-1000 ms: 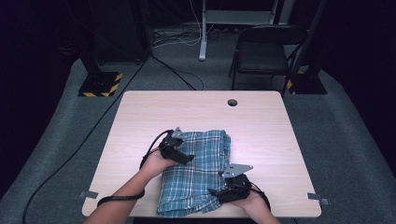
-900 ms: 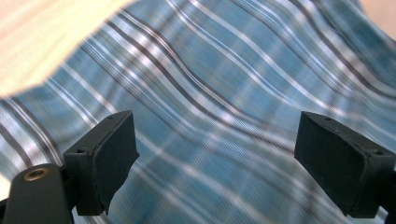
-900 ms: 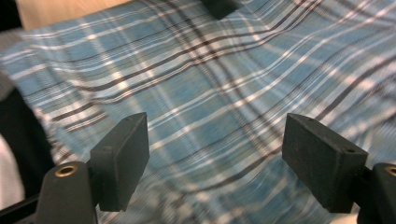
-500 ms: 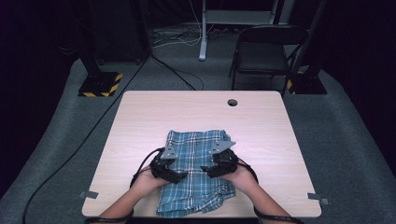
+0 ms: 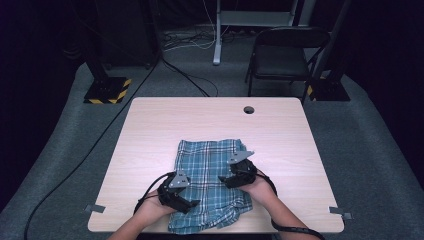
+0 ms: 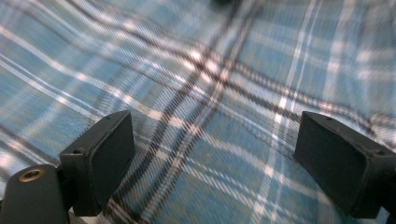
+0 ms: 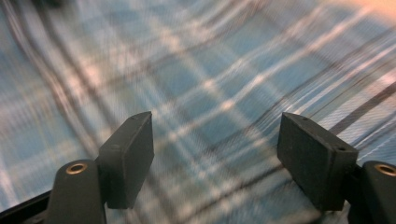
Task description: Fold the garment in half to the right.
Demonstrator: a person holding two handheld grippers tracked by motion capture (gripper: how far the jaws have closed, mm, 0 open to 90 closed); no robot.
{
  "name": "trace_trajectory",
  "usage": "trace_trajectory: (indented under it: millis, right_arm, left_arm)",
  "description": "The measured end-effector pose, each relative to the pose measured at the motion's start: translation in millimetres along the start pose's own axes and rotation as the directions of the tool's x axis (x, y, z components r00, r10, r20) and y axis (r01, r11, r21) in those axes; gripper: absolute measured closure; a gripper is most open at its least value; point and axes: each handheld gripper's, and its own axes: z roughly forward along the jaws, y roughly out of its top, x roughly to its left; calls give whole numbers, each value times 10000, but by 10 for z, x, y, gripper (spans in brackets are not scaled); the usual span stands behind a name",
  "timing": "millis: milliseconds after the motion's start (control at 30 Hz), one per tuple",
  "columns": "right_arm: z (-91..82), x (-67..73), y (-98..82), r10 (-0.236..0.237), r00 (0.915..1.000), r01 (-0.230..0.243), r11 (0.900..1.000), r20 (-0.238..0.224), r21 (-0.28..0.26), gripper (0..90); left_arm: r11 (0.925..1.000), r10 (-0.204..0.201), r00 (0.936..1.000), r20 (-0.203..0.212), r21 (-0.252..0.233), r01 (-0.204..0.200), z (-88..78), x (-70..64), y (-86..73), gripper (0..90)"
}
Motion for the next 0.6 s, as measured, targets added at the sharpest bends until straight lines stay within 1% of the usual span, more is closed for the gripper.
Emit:
trace_trajectory:
  millis: [67,100,133,167,200,233,267,300,333,367,400,433,467,500,533,600]
  right_arm:
    - [-30,-18,98,-53,9999,59,9986,113,-529,244]
    - [-19,-34,143,-130,9998,140,9979,159,-636,237]
    - [52,-94,200,-197,9991,213,9988,385,-430,235]
    - [101,-143,204,-87,9989,96,9998,464,-182,236]
    - [101,-143,204,-87,9989,96,9998,464,-182,236]
    - [149,-200,189,54,9985,-56,10000,552,36,242]
    - [183,-255,157,232,9976,-242,9996,648,136,247]
    - [200,-304,114,487,9966,-492,9988,660,64,257]
    - [206,-347,66,792,9953,-784,9968,559,-163,267]
    - [203,-370,20,1097,9930,-1074,9928,437,-526,280]
    - [202,-380,-11,1245,9915,-1215,9899,377,-734,284]
    - [204,-380,-29,1192,9921,-1157,9899,392,-823,291]
    - [214,-365,-26,912,9943,-871,9935,545,-731,291]
    - [218,-358,-12,768,9952,-732,9956,613,-591,291]
    - [218,-358,-12,768,9952,-732,9956,613,-591,291]
    - [220,-360,19,637,9960,-618,9976,621,-317,290]
  left_arm:
    - [10000,-75,9999,87,7,74,31,13,-18,113]
    - [9999,-157,9998,146,-10,157,38,23,-19,111]
    - [9998,-215,9996,190,-29,216,42,30,-22,109]
    - [9998,-217,9996,200,-43,218,44,32,-26,109]
    - [9998,-197,9996,184,-75,199,43,28,-33,109]
    - [9998,-157,9997,161,-106,159,42,25,-39,109]
    - [9998,-153,9998,144,-141,155,42,20,-44,109]
    - [9997,-154,9998,140,-173,156,42,17,-48,109]
    - [9997,-130,9998,126,-200,132,43,15,-53,109]
    - [9997,-108,9999,120,-219,111,44,13,-58,109]
    - [9997,-87,9999,117,-234,90,43,14,-60,109]
    - [9997,-86,9999,117,-225,88,42,14,-60,109]
    - [9997,-96,9999,106,-229,98,41,11,-60,109]
    - [9997,-83,9999,89,-217,85,41,9,-59,109]
    - [9998,-57,10000,61,-202,58,39,5,-58,109]
    - [9998,-22,10000,15,-172,23,34,-4,-58,109]
